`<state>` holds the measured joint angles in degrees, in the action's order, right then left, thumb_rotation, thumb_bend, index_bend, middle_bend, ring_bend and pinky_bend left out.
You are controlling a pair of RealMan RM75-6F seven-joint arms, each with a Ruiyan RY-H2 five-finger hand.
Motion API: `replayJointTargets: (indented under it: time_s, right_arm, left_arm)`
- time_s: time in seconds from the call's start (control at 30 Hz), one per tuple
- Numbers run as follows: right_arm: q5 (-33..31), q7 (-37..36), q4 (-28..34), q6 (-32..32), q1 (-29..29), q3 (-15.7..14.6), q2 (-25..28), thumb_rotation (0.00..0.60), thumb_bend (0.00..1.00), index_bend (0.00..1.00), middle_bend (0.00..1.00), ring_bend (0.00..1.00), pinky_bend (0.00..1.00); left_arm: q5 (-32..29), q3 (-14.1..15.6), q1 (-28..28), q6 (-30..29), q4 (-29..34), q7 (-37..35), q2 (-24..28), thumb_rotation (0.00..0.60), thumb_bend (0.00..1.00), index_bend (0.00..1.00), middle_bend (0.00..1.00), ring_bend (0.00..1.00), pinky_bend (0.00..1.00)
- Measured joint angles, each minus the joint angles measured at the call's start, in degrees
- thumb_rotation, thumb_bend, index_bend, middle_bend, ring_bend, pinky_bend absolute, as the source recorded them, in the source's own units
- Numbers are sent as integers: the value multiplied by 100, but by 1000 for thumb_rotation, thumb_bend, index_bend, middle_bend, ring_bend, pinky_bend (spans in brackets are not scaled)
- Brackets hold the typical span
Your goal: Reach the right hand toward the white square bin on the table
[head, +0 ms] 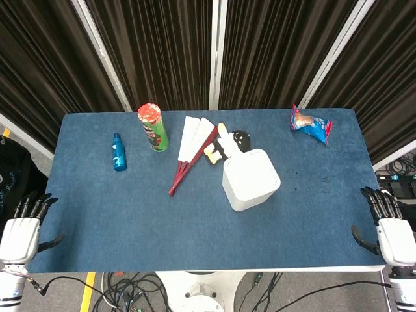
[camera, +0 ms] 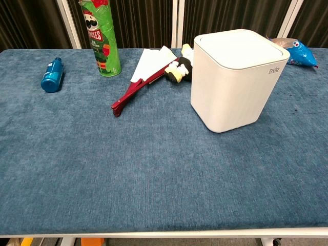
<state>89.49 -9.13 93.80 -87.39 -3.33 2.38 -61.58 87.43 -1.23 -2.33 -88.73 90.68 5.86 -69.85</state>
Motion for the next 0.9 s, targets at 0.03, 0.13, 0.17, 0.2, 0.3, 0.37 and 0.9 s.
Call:
replayJointTargets:
  time_s: [0.03, 0.13, 0.17, 0.2, 0.3, 0.37, 0.9]
  right_arm:
    - [3, -4, -2, 20, -13, 2, -7, 600, 296, 0, 50, 0, 0]
    - [23, -24, -13, 79, -58, 7, -35, 600, 296, 0, 50, 0, 0]
    - [36, -37, -18, 95, -66, 1, -39, 600, 296, 0, 50, 0, 0]
    - [47, -46, -23, 103, -70, -5, -37, 600, 296, 0, 50, 0, 0]
    - [72, -97, -39, 87, -66, -14, -26, 600, 296, 0, 50, 0, 0]
    - [101, -171, -52, 69, -66, -16, -16, 600, 296, 0, 50, 0, 0]
    - [612, -90, 449, 1141, -1254, 331, 356, 600, 294, 134, 156, 0, 0]
  left_arm:
    - [-13, 4, 3, 12, 0, -5, 2, 600, 0, 189, 134, 25, 92]
    - [-31, 8, 5, 35, -10, -20, 1, 600, 0, 189, 134, 24, 92]
    - [-26, 9, 5, 36, -10, -15, -1, 600, 0, 189, 134, 24, 93]
    - [-17, 11, 6, 33, -10, -14, -3, 600, 0, 189, 134, 25, 93]
    - [1, 17, 17, 10, -1, -9, -5, 600, 0, 189, 134, 24, 93]
    - [7, 14, 15, 7, 8, -3, -1, 600, 0, 189, 134, 24, 92]
    - [13, 7, 2, 39, 45, -64, 45, 600, 0, 189, 133, 24, 93]
